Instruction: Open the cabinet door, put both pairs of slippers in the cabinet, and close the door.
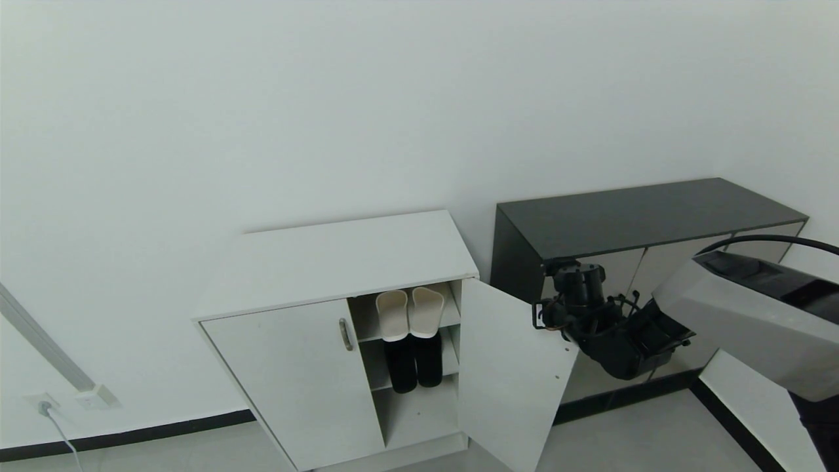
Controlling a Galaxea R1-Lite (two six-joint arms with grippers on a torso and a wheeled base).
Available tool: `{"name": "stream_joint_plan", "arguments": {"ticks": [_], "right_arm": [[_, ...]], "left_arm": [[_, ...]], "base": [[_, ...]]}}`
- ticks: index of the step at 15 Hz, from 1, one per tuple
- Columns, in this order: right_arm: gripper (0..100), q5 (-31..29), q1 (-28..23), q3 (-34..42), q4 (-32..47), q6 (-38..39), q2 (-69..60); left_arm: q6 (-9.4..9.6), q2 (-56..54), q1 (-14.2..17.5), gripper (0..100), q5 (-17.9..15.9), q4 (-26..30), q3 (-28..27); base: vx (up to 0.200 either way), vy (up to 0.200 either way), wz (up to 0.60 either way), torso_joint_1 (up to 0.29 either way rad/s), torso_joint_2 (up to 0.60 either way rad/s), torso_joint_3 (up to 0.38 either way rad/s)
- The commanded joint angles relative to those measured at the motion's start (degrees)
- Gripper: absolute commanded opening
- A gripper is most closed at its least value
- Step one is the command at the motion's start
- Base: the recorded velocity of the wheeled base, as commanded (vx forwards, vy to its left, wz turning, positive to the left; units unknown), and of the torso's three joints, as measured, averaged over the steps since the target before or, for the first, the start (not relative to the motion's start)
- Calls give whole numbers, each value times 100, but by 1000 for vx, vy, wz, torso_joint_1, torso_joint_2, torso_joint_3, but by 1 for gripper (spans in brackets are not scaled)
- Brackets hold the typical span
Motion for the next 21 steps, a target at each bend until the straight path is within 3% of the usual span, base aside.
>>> {"name": "stream_joint_plan", "arguments": {"ticks": [1,9,15,21], "right_arm": [[0,1,27,25,21,2,-3],[0,-7,449,658,21,2,-495],[0,1,1442,1625,-31,55,-1436],[0,10,1372,1739,-93,107,-1234]], "left_arm": [[-10,7,4,0,1,1,1],[-1,7,-5,0,1,1,1],[-1,7,-5,0,1,1,1],[-1,7,4,0,1,1,1]], "base": [[0,0,0,0,0,0],[0,0,0,0,0,0],[0,0,0,0,0,0],[0,0,0,0,0,0]]}}
